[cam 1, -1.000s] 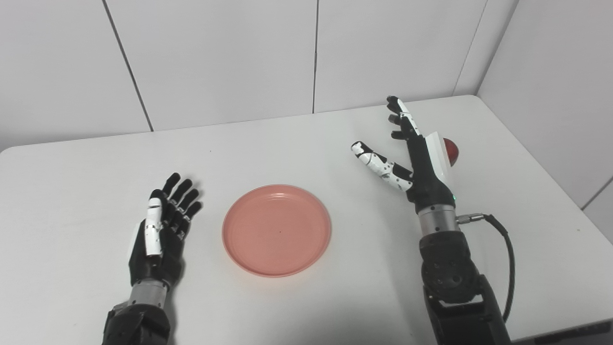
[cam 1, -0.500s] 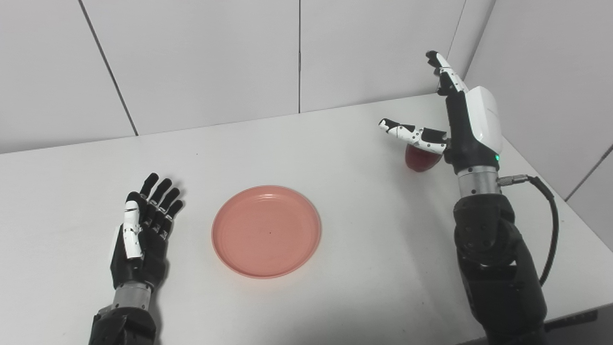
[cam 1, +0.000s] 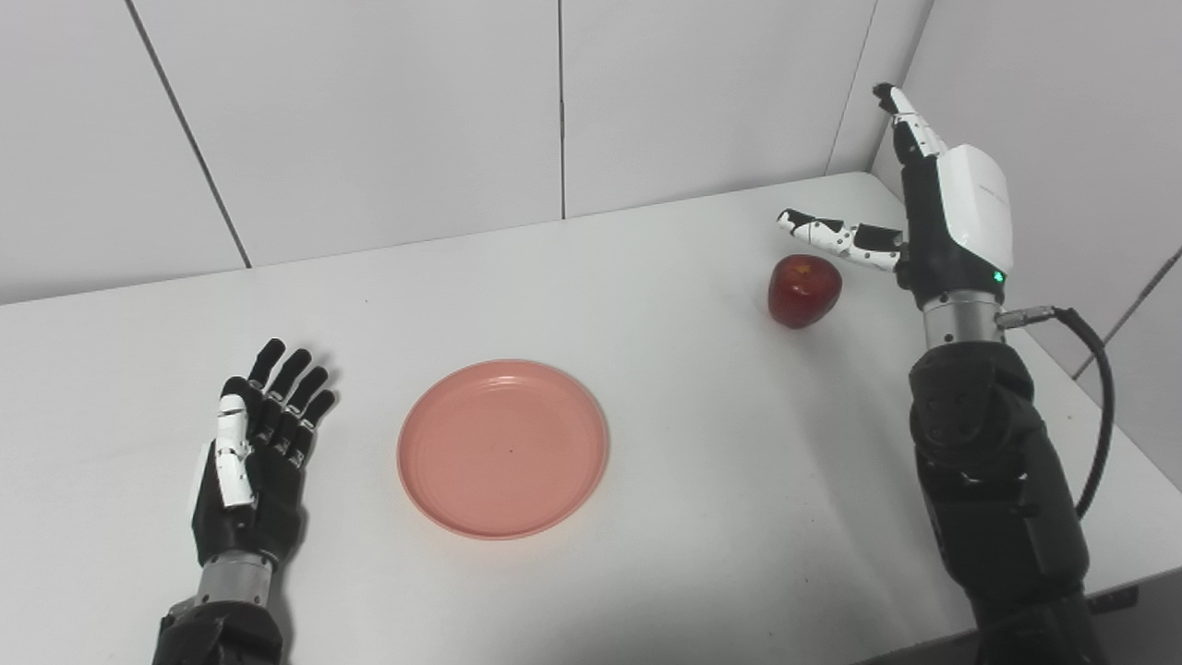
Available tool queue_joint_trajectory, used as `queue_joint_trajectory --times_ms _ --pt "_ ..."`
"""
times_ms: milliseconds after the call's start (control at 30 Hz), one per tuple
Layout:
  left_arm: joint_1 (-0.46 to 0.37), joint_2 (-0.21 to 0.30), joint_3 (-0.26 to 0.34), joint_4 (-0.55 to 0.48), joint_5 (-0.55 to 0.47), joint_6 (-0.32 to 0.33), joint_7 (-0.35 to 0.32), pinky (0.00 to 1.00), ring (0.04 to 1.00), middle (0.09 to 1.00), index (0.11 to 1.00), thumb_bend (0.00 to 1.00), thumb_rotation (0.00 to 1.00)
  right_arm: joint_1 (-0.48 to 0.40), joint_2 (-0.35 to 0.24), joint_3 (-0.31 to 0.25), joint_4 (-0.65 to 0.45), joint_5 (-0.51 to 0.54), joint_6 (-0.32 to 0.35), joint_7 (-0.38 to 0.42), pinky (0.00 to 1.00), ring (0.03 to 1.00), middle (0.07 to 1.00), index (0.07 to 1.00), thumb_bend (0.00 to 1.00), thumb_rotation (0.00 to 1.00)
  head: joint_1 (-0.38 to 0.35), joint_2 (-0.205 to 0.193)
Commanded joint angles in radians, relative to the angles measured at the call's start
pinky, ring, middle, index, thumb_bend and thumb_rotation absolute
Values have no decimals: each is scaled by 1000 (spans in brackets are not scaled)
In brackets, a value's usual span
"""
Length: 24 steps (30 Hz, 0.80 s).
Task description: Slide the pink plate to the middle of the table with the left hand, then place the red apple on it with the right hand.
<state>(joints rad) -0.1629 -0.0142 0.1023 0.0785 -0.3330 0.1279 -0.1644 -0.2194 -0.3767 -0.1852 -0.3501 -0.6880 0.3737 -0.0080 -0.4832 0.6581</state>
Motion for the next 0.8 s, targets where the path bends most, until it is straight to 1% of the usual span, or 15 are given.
queue_joint_trajectory --times_ms 0,100,167,233,367,567,667,767 --pt "5 7 7 24 -2 21 13 900 885 895 883 357 1000 -20 -35 -10 0 6 22 20 810 889 913 915 1000 449 1 0" --pt "4 7 10 25 -3 20 14 897 883 893 879 357 1000 -18 -48 0 13 -2 45 45 801 882 908 915 1000 480 1 0" --pt "4 7 13 29 -5 17 11 903 889 898 884 356 1000 -15 -60 14 32 -24 52 52 765 857 893 908 1000 511 -1 2" --pt "3 7 16 33 -10 16 10 902 889 898 884 357 1000 -15 -67 23 51 -37 63 58 756 855 894 912 1000 529 -1 3" --pt "3 8 16 33 -11 18 9 902 889 899 886 359 1000 -18 -75 28 93 -29 65 64 752 855 900 924 1000 564 0 3" --pt "6 8 15 27 -7 20 11 903 890 902 889 361 1000 -19 -64 21 119 25 59 69 779 868 912 921 1000 509 1 6" --pt "6 6 17 19 -8 28 17 899 882 893 880 363 1000 -19 -70 31 150 34 39 56 772 862 906 916 1000 521 -1 8" --pt "6 7 18 18 -11 31 16 902 885 895 882 364 1000 -20 -71 43 155 27 45 53 761 852 896 914 1000 528 -2 8"
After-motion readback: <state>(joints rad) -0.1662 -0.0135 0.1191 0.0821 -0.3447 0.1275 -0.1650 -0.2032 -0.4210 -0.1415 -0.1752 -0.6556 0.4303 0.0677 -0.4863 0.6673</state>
